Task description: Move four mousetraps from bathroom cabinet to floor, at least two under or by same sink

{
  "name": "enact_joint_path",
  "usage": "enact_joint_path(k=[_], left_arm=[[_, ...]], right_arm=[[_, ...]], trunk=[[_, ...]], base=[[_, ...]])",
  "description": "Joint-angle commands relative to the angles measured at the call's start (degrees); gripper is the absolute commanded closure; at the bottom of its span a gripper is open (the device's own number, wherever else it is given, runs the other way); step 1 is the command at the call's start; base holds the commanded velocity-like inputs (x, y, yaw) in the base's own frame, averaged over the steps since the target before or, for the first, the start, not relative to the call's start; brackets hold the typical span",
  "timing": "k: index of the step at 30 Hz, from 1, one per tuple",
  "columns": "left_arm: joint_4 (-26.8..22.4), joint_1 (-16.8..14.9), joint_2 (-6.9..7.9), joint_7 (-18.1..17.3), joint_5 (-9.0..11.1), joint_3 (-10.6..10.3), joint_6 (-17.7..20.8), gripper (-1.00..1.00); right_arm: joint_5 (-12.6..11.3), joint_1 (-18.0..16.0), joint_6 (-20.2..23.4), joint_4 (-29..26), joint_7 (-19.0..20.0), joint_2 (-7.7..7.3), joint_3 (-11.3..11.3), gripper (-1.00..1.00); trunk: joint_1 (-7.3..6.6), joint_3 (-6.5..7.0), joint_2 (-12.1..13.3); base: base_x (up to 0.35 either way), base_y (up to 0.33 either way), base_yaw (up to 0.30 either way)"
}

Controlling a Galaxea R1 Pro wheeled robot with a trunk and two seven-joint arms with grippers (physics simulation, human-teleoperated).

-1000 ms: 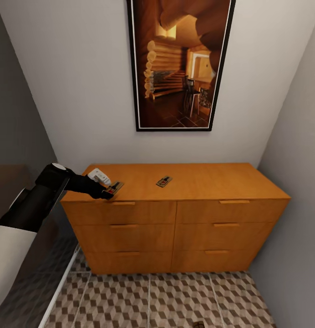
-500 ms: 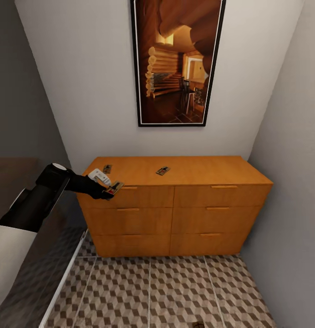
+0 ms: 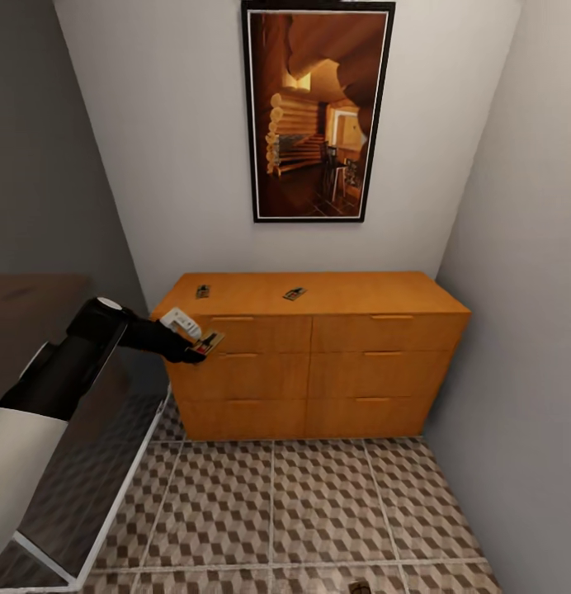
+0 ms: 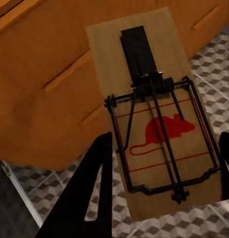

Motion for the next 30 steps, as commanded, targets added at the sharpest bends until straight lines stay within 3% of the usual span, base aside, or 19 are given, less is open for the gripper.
enact_joint_path(k=[1, 6, 11, 15, 19, 22, 25, 30], left_arm=[[0.54, -0.06, -0.03, -0.57, -0.64, -0.13, 0.12, 1.0], [5.98, -0.06, -2.02, -0.32, -0.66, -1.77, -0.26, 1.0], [16.29, -0.04, -4.67, -0.09, -0.73, -7.48, -2.56, 1.0], [27.01, 0.02, -8.21, 3.21, -0.61, -9.07, -10.21, 1.0], [38.06, 0.03, -11.58, 10.73, 0.08, -9.42, -16.22, 1.0], [43.21, 0.03, -12.83, 12.86, 0.49, -9.47, -20.09, 1.0], [49.29, 0.04, -14.08, 14.69, 1.33, -9.45, -26.3, 1.0], [60.63, 0.09, -15.22, 19.78, 4.34, -9.44, -34.24, 1.0]], right_arm=[[0.45, -0.04, -0.11, 0.05, -0.41, 0.02, 0.06, 1.0], [0.46, -0.04, -0.11, 0.05, -0.41, 0.02, 0.06, 1.0], [0.46, -0.04, -0.11, 0.05, -0.41, 0.02, 0.06, 1.0], [0.42, -0.04, -0.11, 0.05, -0.41, 0.02, 0.06, 1.0], [0.44, -0.04, -0.11, 0.05, -0.41, -0.05, 0.06, 1.0], [0.44, -0.04, -0.11, 0.05, -0.41, -0.06, 0.06, 1.0], [0.46, -0.04, -0.11, 0.05, -0.41, -0.07, 0.06, 1.0], [0.46, -0.04, -0.11, 0.02, -0.47, -0.09, 0.06, 1.0]], trunk=[[-0.04, -0.06, -0.04], [-0.04, -0.06, -0.04], [-0.04, -0.06, -0.04], [-0.04, -0.06, -0.04], [-0.04, -0.06, -0.04], [-0.04, -0.06, -0.04], [-0.04, -0.06, -0.04], [-0.04, -0.06, -0.04]], base=[[-0.334, 0.0, 0.0], [-0.172, 0.0, 0.0], [-0.027, 0.0, 0.0], [-0.004, 0.0, 0.0], [0.0, 0.0, 0.0], [0.0, 0.0, 0.0], [0.0, 0.0, 0.0], [0.0, 0.0, 0.0]])
